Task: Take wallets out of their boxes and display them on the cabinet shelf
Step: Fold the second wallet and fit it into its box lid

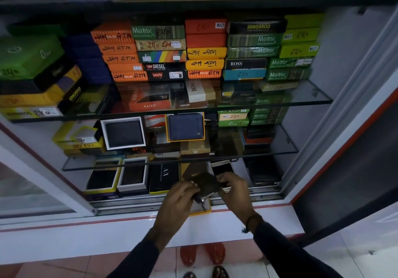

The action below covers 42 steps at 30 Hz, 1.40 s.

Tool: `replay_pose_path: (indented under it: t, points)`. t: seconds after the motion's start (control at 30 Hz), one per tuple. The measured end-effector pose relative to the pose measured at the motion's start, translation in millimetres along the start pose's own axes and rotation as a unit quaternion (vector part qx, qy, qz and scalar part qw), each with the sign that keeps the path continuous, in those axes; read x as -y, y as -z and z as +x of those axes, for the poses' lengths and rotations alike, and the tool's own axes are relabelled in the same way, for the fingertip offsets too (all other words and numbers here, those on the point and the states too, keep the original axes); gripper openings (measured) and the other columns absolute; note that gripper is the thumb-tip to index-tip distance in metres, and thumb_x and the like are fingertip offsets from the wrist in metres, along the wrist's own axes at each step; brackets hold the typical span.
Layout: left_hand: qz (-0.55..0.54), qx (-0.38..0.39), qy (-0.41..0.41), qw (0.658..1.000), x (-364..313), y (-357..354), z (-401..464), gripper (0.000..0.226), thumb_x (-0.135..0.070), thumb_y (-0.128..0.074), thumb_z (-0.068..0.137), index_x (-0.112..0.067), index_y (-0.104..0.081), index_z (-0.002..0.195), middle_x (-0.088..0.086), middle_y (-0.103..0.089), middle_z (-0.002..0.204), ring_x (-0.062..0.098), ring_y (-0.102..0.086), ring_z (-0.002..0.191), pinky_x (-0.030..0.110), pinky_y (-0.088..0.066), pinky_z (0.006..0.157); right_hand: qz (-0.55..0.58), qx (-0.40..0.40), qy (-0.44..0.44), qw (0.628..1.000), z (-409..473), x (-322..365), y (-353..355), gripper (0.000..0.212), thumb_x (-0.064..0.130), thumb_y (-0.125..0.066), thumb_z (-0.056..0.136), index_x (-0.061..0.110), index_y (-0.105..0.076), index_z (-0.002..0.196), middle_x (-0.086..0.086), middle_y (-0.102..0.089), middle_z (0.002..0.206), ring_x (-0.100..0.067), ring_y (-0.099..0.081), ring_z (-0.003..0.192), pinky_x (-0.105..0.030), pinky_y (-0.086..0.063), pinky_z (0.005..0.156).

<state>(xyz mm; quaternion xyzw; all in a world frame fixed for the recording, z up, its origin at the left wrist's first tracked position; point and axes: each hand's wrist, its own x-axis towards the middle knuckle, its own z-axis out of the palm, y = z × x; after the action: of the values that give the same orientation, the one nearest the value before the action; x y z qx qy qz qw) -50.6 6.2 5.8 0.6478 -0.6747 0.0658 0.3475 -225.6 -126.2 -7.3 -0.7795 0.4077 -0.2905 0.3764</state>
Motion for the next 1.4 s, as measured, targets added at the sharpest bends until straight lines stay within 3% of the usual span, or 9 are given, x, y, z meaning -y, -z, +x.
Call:
replay_pose_path:
  t: [0.13,0.23,0.33,0.43,0.57,0.73,0.97,1.17,1.4]
  points:
    - [0.056,-0.010,-0.043,0.997,3,-5,-14,0.035,-0.001,-0.086,0.065,-0.008,-0.075,0.097,0.011,-0.072,0.101,0.023,-0.067,0.095,0.031,-0.059,0.079,-0.141,-0.034,0.061,0.988,-12,-3,-15,0.030,0.002,-0.076,0.076,0.018,-0.070,0.100,0.005,-0.071,0.107,-0.008,-0.062,0.100,-0.019,-0.052,0.092]
    - [-0.119,0.002,0.158,0.980,7,0,-15,0.033,-0.007,-0.085,0.074,-0.017,-0.074,0.104,-0.001,-0.067,0.104,0.007,-0.064,0.095,0.018,-0.055,0.081,0.024,0.043,-0.066,0.997,-1,-5,-11,0.024,0.003,-0.070,0.081,0.026,-0.071,0.090,0.013,-0.071,0.091,-0.001,-0.066,0.085,-0.009,-0.051,0.081]
    - [-0.266,-0.018,0.388,0.882,12,0,-10,0.028,-0.012,-0.083,0.079,-0.034,-0.072,0.093,-0.011,-0.075,0.087,0.011,-0.072,0.085,0.026,-0.062,0.071,0.243,0.073,-0.153,0.955,9,-10,-16,0.023,0.005,-0.069,0.081,0.020,-0.081,0.069,0.004,-0.077,0.071,-0.010,-0.073,0.069,-0.024,-0.061,0.069]
    - [-0.253,-0.010,0.499,0.829,20,-10,-5,0.019,-0.011,-0.083,0.079,-0.028,-0.076,0.081,-0.022,-0.072,0.063,0.019,-0.072,0.081,0.026,-0.058,0.071,0.158,0.099,-0.208,0.960,19,-6,-31,0.026,0.021,-0.094,0.044,0.027,-0.077,0.062,-0.001,-0.076,0.078,-0.020,-0.075,0.082,-0.031,-0.062,0.079]
    - [-0.109,0.049,0.537,0.835,30,-22,-10,0.012,-0.020,-0.079,0.083,-0.008,-0.079,0.079,-0.001,-0.070,0.073,0.018,-0.067,0.076,0.021,-0.047,0.068,-0.076,0.093,-0.244,0.962,27,0,-60,0.020,0.014,-0.084,0.068,0.012,-0.074,0.086,-0.005,-0.075,0.094,-0.019,-0.070,0.088,-0.019,-0.051,0.064]
    - [-0.145,0.101,0.604,0.777,43,-32,-17,0.020,-0.025,-0.073,0.086,-0.010,-0.070,0.099,0.009,-0.073,0.100,0.025,-0.068,0.087,0.038,-0.060,0.074,-0.039,0.119,-0.333,0.935,22,-7,-74,0.028,0.020,-0.078,0.073,0.008,-0.071,0.097,-0.009,-0.076,0.099,-0.021,-0.071,0.087,-0.023,-0.054,0.060]
    - [-0.144,0.079,0.516,0.840,4,-6,-1,0.008,-0.019,-0.075,0.084,-0.016,-0.072,0.091,0.003,-0.075,0.088,0.022,-0.069,0.083,0.029,-0.055,0.070,0.062,0.031,-0.306,0.950,13,-21,-44,0.018,0.031,-0.088,0.049,0.026,-0.072,0.054,-0.004,-0.077,0.075,-0.026,-0.073,0.082,-0.049,-0.061,0.080]
    - [-0.201,-0.030,0.384,0.901,-54,18,45,0.015,-0.019,-0.073,0.087,-0.023,-0.071,0.102,-0.009,-0.072,0.085,0.011,-0.069,0.079,0.020,-0.052,0.066,0.081,-0.127,-0.251,0.956,0,53,45,0.025,0.033,-0.086,0.059,0.020,-0.074,0.076,0.005,-0.075,0.071,-0.019,-0.073,0.074,-0.035,-0.060,0.074]
    - [-0.164,-0.079,0.291,0.939,-66,9,160,0.021,-0.024,-0.068,0.090,-0.020,-0.070,0.111,0.002,-0.076,0.101,0.020,-0.072,0.089,0.039,-0.062,0.076,0.099,-0.249,-0.147,0.952,74,80,112,0.033,0.024,-0.087,0.067,0.012,-0.074,0.095,-0.003,-0.076,0.086,-0.015,-0.071,0.079,-0.031,-0.059,0.072]
